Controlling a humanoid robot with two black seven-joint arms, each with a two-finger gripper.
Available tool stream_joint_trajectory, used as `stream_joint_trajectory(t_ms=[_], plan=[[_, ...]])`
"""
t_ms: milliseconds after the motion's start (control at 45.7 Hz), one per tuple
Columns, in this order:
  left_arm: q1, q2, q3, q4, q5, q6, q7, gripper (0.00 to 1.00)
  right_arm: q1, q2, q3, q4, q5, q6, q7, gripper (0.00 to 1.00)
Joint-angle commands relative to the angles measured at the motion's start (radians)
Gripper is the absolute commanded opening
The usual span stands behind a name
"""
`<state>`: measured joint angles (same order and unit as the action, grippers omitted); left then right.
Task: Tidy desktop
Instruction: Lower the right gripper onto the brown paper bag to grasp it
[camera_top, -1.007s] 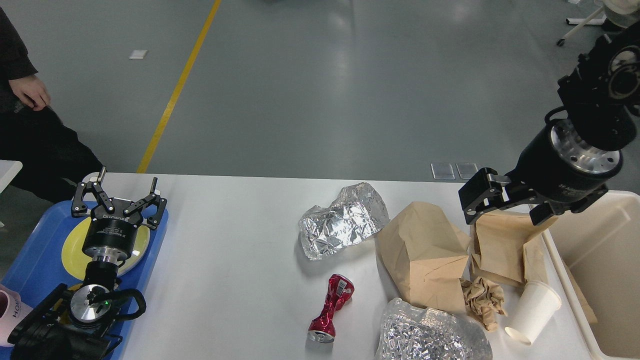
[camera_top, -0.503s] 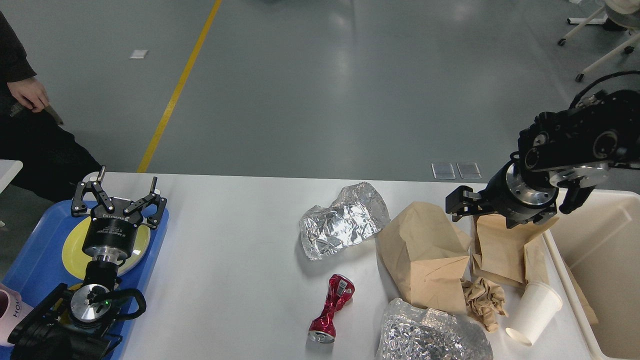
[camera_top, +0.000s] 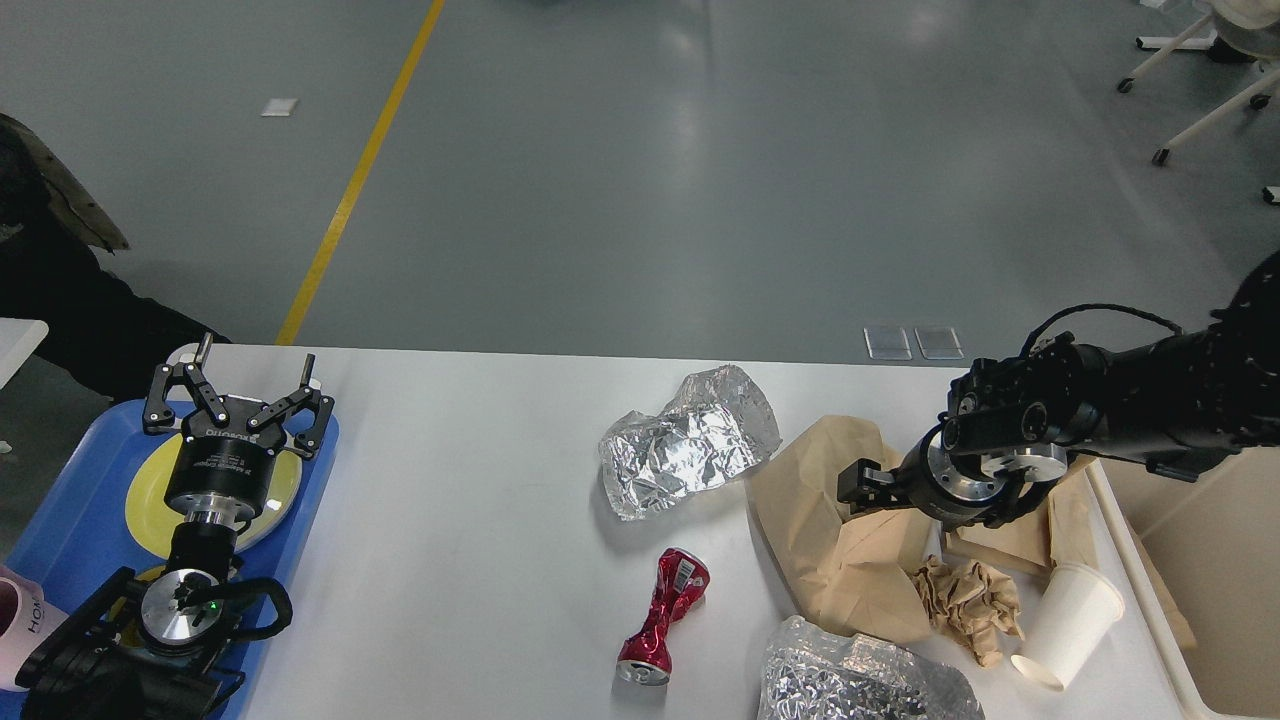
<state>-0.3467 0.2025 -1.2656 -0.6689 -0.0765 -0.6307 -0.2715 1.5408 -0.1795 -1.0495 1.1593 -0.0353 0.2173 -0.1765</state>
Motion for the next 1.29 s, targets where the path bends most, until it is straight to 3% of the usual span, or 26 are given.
stream_joint_trajectory(t_ms=[0, 219, 503, 569, 657, 744, 1269], plan=[[0.000, 0.000, 0.000, 0.000, 0.000, 0.000, 0.000, 0.96, -0.005, 0.000, 0.042, 0.002, 0.000, -0.004, 0.000, 1.00], [0.000, 0.000, 0.000, 0.000, 0.000, 0.000, 0.000, 0.96, -0.011, -0.003, 0.054, 0.000, 0.006, -0.006, 0.000, 0.96], [0.000, 0.000, 0.000, 0.000, 0.000, 0.000, 0.000, 0.96, -0.034, 0.000, 0.054, -0.006, 0.008, -0.032, 0.000, 0.73], [0.000, 0.000, 0.000, 0.000, 0.000, 0.000, 0.002, 0.96, -0.050, 0.002, 0.054, -0.004, 0.008, -0.038, 0.000, 0.59], [0.000, 0.000, 0.000, 0.000, 0.000, 0.000, 0.000, 0.96, -0.065, 0.000, 0.054, -0.004, 0.009, -0.039, 0.000, 0.26], [0.000, 0.000, 0.000, 0.000, 0.000, 0.000, 0.002, 0.96, -0.074, 0.000, 0.054, -0.003, 0.029, -0.038, 0.000, 0.00], [0.000, 0.000, 0.000, 0.000, 0.000, -0.001, 0.000, 0.96, -0.087, 0.005, 0.054, 0.000, 0.057, -0.045, 0.002, 0.00]])
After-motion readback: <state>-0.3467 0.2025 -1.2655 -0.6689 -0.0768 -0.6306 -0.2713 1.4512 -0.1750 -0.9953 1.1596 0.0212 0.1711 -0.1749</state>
